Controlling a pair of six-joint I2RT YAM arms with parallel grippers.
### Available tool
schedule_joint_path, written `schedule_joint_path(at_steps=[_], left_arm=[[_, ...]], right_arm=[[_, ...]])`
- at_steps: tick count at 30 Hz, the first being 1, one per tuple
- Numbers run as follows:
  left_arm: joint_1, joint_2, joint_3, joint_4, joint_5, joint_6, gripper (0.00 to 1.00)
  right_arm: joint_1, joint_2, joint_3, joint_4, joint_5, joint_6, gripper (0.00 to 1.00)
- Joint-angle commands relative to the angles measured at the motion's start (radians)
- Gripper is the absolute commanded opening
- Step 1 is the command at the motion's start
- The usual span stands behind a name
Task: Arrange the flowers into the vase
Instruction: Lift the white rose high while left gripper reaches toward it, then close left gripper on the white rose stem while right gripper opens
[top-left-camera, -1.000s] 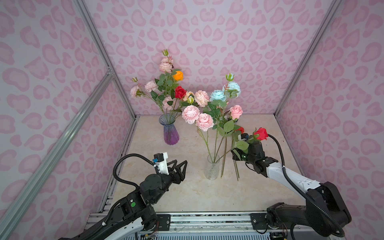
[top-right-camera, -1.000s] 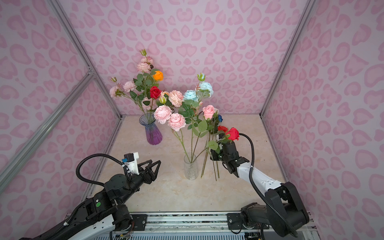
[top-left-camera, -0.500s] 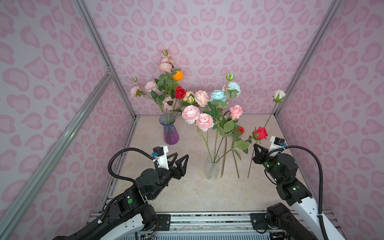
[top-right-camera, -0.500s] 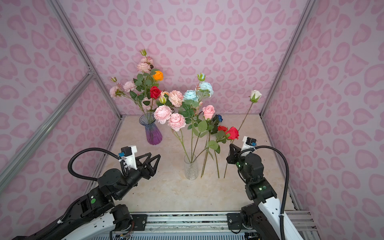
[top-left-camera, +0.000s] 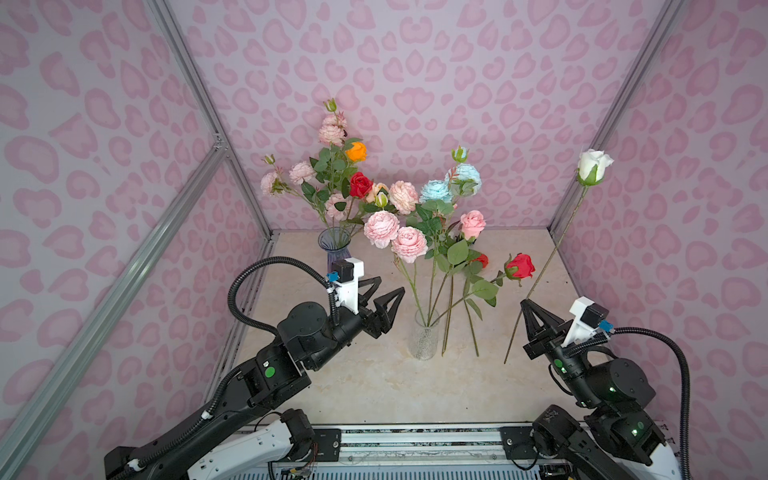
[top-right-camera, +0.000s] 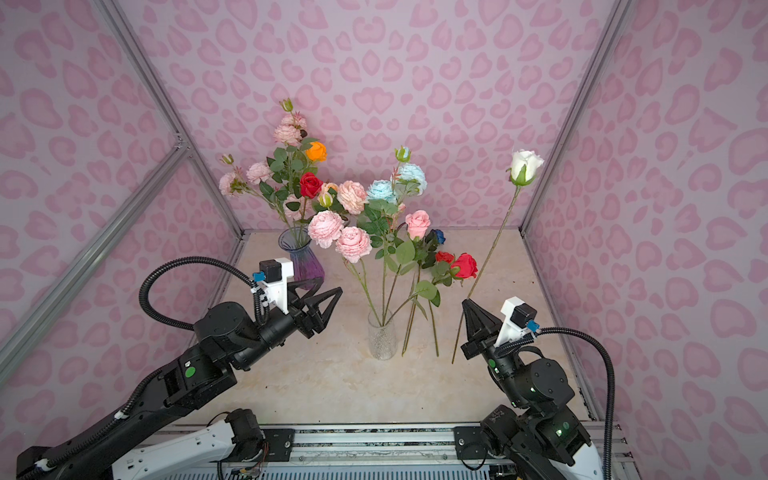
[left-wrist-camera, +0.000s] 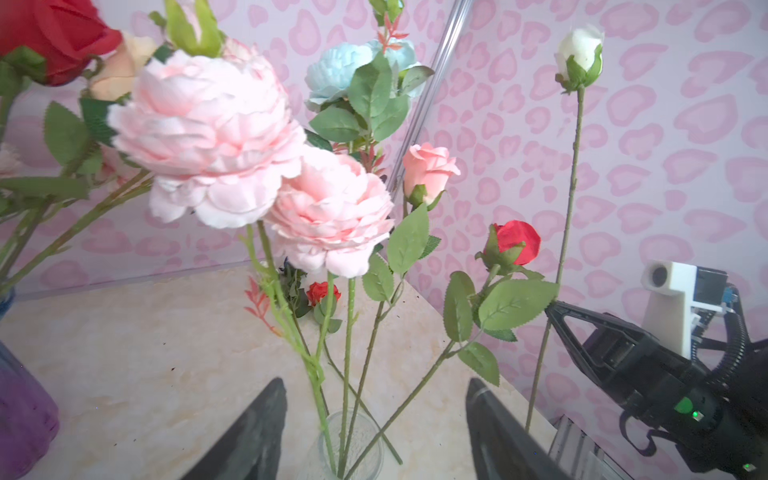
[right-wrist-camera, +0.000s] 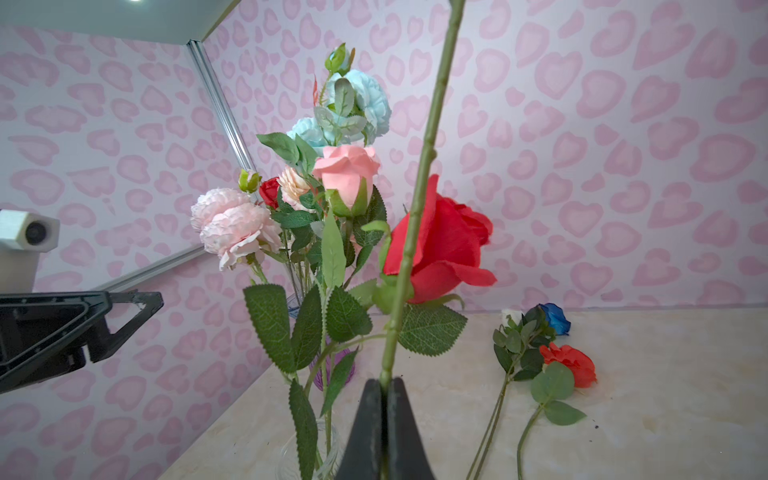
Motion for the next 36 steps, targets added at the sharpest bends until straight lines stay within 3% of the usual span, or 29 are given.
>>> schedule_joint_path(at_steps=[1, 8, 13, 21, 25, 28, 32, 35, 36], left_arm=[[0.001, 0.058, 0.067, 0.033, 0.112, 0.044, 0.69], [0.001, 0.189, 0.204, 0.04, 0.241, 0.085, 0.7], [0.001, 0.278, 0.294, 0.057, 0.318, 0.105, 0.71], [0.001, 0.403, 0.415, 0.113, 0.366, 0.082, 0.71], [0.002, 0.437, 0.433, 0.14, 0.34, 0.065, 0.67], [0.003, 0.437, 0.419, 0.163, 0.33, 0.064, 0.57], [0.004, 0.43, 0.411, 0.166, 0.312, 0.06, 0.23], [0.004, 0.418, 0.399, 0.175, 0.302, 0.06, 0.07], [0.004, 0.415, 0.397, 0.174, 0.301, 0.061, 0.04]], right_arm=[[0.003, -0.01, 0.012, 0.0, -0.068, -0.029, 0.0], [0.01, 0.095, 0.065, 0.046, -0.195, -0.011, 0.0], [0.077, 0.204, 0.114, 0.1, -0.188, -0.029, 0.0], [0.387, 0.413, 0.234, 0.127, -0.03, -0.189, 0.0], [0.487, 0.476, 0.255, 0.163, 0.043, -0.242, 0.0], [0.496, 0.503, 0.263, 0.183, 0.033, -0.24, 0.0], [0.497, 0.516, 0.26, 0.192, 0.04, -0.238, 0.0], [0.497, 0.521, 0.262, 0.19, 0.047, -0.23, 0.0], [0.497, 0.524, 0.264, 0.191, 0.045, -0.227, 0.13]])
